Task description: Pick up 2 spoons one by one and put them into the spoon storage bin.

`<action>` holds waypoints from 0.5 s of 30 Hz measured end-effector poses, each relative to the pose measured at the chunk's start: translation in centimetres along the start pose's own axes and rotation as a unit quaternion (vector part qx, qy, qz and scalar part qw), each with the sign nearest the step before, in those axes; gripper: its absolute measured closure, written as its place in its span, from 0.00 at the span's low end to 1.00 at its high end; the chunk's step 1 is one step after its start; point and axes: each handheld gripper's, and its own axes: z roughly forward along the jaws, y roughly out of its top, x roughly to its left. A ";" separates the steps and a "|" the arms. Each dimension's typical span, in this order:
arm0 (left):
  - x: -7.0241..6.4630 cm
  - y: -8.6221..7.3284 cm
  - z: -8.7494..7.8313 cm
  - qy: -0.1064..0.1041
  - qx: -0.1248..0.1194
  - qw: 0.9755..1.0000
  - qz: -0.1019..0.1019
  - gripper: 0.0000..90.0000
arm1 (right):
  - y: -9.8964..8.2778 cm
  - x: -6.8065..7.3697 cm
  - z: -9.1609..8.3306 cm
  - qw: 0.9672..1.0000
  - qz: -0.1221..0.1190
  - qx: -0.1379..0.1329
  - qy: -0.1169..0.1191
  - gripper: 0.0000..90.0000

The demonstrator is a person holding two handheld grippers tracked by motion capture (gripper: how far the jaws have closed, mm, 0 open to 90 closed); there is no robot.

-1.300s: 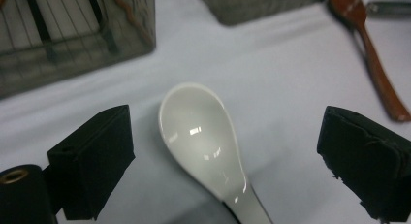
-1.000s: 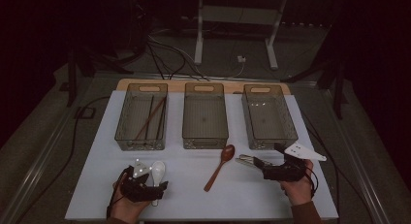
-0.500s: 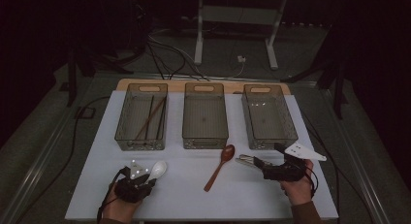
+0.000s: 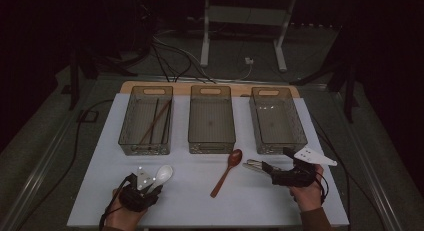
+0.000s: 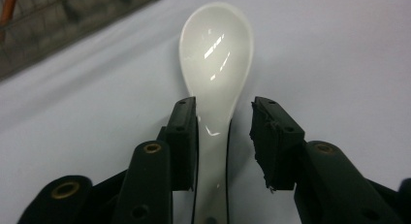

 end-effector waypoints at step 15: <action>1.1 -0.2 0.6 -0.022 0.023 0.999 -0.020 0.81 | 0.1 0.1 0.0 1.000 0.002 -0.001 0.005 0.00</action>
